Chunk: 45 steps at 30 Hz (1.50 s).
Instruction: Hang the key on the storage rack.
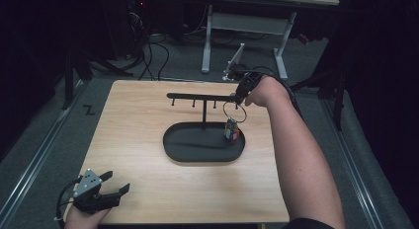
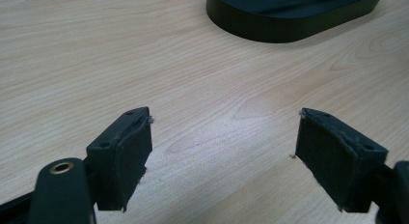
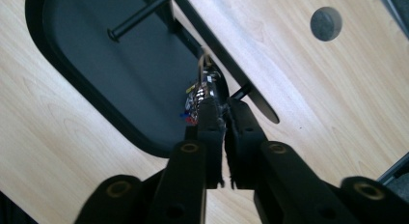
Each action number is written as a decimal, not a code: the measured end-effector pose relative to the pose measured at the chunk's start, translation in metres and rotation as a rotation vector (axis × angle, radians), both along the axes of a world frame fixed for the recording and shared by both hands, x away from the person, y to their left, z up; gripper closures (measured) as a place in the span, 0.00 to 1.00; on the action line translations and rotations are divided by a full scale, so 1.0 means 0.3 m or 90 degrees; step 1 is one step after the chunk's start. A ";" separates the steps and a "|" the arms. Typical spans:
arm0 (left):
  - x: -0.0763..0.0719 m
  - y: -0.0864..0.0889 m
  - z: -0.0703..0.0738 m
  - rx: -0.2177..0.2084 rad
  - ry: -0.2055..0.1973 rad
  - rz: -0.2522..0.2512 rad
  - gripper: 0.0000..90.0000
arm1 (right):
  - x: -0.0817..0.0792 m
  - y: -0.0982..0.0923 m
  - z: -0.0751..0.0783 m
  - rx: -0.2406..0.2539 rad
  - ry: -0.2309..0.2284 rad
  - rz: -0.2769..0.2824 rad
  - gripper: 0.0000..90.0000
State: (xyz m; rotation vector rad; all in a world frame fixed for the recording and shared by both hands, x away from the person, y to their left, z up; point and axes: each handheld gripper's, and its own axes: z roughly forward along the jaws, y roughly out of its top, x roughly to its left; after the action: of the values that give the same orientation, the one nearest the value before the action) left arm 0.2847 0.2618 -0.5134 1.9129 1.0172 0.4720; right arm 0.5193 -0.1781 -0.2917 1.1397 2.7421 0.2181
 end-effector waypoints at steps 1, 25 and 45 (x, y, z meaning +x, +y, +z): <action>0.000 0.000 0.000 0.000 0.000 0.000 0.23 | -0.002 0.002 0.004 0.001 0.000 -0.006 0.92; 0.054 -0.070 -0.003 0.005 0.002 -0.045 0.23 | -0.184 -0.049 -0.027 0.104 -0.173 -0.053 0.33; 0.078 -0.132 -0.012 0.026 0.003 -0.077 0.23 | -0.419 -0.192 -0.309 0.177 -0.300 -0.116 0.16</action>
State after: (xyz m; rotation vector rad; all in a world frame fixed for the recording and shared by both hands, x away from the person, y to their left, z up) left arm 0.3082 0.2222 -0.5168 1.9998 0.8945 0.4208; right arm 0.3936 -0.2358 -0.3845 1.2067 2.2285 0.7549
